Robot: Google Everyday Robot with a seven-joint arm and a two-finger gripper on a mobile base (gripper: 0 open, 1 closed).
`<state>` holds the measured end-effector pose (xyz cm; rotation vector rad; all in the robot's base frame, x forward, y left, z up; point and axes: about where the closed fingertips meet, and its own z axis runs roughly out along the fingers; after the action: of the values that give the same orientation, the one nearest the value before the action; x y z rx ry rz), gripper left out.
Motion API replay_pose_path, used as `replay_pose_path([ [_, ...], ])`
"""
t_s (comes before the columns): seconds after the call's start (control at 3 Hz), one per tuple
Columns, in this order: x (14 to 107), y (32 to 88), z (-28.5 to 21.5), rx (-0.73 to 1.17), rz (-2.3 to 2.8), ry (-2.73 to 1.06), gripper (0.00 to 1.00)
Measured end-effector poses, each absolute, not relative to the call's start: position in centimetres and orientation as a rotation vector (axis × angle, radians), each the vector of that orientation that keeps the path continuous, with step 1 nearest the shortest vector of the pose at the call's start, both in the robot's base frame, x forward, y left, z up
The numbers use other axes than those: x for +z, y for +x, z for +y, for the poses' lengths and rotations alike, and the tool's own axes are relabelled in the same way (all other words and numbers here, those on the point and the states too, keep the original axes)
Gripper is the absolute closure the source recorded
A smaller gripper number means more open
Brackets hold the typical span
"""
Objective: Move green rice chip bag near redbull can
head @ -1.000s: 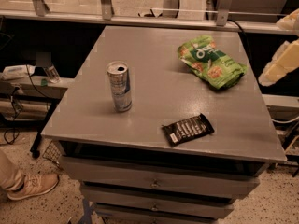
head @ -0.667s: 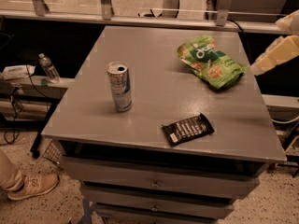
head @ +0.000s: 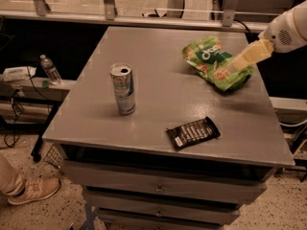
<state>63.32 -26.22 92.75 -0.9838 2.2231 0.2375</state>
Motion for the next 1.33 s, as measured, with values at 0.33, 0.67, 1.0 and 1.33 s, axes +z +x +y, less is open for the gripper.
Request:
replay_pose_path([
  [0.33, 90.4, 64.9, -24.7, 0.261, 2.303, -0.923, 0.0],
  [0.67, 88.9, 66.0, -24.0, 0.257, 2.359, -0.882, 0.0],
  [1.0, 88.1, 66.9, -23.1, 0.252, 2.392, -0.877, 0.18],
  [1.33, 87.5, 67.5, -21.9, 0.262, 2.409, -0.897, 0.48],
])
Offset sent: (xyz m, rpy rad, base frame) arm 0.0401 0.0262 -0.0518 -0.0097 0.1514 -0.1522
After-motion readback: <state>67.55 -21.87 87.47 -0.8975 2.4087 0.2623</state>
